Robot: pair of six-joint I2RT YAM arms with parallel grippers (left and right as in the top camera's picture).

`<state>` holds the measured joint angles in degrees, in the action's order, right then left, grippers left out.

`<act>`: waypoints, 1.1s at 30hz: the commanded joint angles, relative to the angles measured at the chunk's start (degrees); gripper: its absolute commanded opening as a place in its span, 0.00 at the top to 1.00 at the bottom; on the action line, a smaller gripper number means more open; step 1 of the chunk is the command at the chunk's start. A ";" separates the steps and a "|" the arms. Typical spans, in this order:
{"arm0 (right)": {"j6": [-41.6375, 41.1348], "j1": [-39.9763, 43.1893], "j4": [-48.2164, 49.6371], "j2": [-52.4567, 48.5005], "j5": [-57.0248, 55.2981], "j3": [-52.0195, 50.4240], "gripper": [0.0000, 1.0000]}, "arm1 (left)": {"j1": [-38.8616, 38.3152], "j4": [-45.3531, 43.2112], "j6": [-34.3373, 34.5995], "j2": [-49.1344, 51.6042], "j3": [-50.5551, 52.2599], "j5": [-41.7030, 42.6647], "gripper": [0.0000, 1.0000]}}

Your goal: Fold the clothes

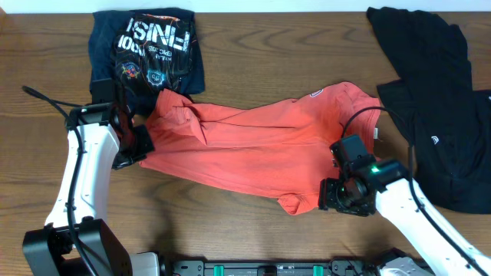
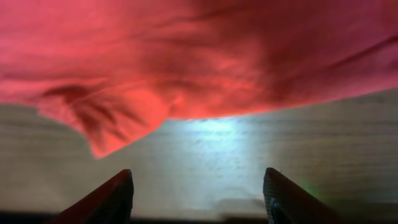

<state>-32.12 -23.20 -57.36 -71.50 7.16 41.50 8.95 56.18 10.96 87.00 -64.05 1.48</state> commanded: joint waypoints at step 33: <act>-1.70 -0.09 8.33 -17.27 -3.91 0.42 0.99 | 0.31 -1.20 0.94 -0.09 0.20 -1.05 0.94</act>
<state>-33.69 -23.20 -48.12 -88.40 3.27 41.52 8.95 55.05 10.96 87.00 -64.05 1.48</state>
